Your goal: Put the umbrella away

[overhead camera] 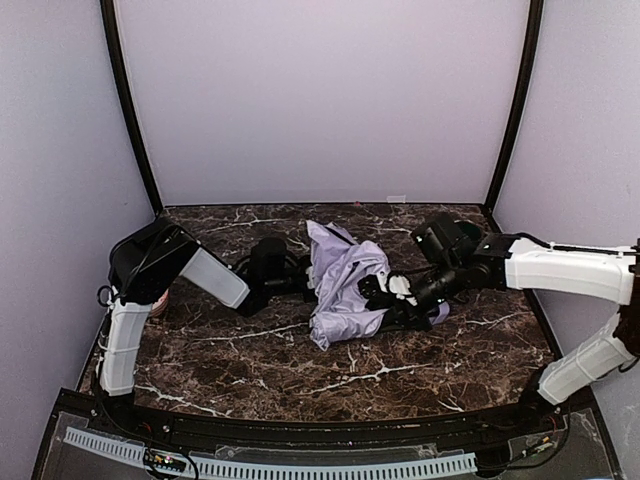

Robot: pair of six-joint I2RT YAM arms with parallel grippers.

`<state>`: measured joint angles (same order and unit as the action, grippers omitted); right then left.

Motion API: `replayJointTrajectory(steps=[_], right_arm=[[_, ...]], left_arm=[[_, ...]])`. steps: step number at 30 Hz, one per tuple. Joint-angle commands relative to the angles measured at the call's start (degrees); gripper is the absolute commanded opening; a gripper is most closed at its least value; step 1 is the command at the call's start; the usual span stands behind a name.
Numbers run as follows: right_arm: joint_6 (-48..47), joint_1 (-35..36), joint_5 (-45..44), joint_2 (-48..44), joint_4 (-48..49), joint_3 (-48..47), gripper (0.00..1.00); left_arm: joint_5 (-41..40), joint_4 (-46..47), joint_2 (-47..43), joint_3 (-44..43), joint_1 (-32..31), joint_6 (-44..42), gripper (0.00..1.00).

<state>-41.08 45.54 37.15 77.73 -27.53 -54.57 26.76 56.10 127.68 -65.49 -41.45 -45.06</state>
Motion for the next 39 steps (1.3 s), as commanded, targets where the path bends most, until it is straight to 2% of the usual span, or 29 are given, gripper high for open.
replayJointTrajectory(steps=[1,4,8,15,20,24,26,28,29,30,33,35,39], right_arm=[[4.0,4.9,5.8,6.7,1.7,2.8,0.00],[5.3,6.8,4.3,11.4,3.0,3.2,0.00],[7.8,8.0,3.0,16.6,3.9,3.3,0.00],[12.5,8.9,6.3,24.6,6.5,3.7,0.00],[15.1,8.9,8.4,30.7,4.9,0.3,0.00],[16.1,8.9,10.5,36.2,2.7,-4.0,0.00],[16.5,8.8,11.9,38.3,2.0,-5.7,0.00],[17.2,8.5,12.9,39.7,1.1,-6.7,0.00],[17.8,8.3,12.9,40.2,1.2,-6.8,0.00],[18.7,8.0,12.7,40.7,1.3,-6.8,0.00],[21.7,6.4,13.6,42.7,1.1,-7.7,0.00],[23.7,5.4,14.3,43.3,1.2,-8.2,0.00],[26.0,4.4,11.8,43.1,1.1,-8.6,0.00]], left_arm=[[-3.3,2.7,-0.6,-0.9,3.8,-9.0,0.00],[-6.0,5.3,-0.4,0.2,4.1,-12.7,0.00],[-5.6,5.9,-0.3,0.4,4.6,-15.1,0.00],[-7.5,7.8,-0.3,2.9,5.9,-16.9,0.00],[-10.6,10.7,-0.6,5.2,7.8,-18.5,0.00],[-11.9,11.4,-1.2,5.5,9.3,-16.1,0.00],[-13.0,12.7,-1.0,4.7,10.1,-12.0,0.01],[-16.3,13.4,-0.9,3.0,10.7,-7.3,0.11],[-18.5,12.8,-0.8,1.7,10.9,-4.1,0.20],[-20.6,11.5,-0.8,-0.2,11.3,-1.7,0.36],[-26.4,6.2,-0.8,-4.7,12.6,4.2,0.64],[-29.1,2.3,-1.1,-7.0,12.8,5.2,0.75],[-32.1,-4.0,-3.9,-9.8,12.8,8.4,0.82]])
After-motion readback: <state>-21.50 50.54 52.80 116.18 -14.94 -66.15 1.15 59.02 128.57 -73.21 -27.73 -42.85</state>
